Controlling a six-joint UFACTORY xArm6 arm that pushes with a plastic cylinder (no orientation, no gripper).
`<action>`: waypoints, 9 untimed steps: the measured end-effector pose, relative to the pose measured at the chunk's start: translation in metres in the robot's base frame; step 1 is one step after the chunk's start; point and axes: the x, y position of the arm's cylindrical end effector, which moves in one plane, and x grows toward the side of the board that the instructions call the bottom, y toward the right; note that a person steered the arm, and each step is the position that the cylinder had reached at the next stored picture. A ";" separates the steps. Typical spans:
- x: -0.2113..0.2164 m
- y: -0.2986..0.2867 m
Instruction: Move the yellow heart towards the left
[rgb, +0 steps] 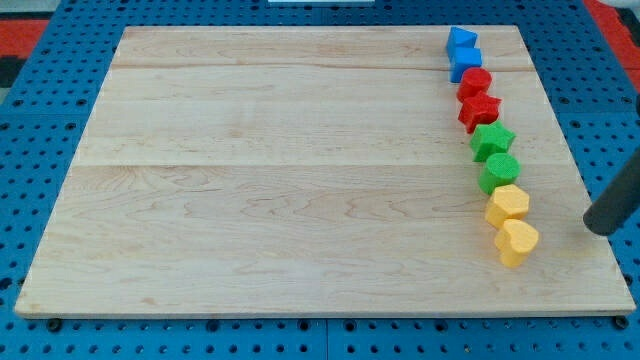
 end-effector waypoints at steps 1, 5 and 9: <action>0.003 -0.030; 0.009 -0.112; 0.010 -0.165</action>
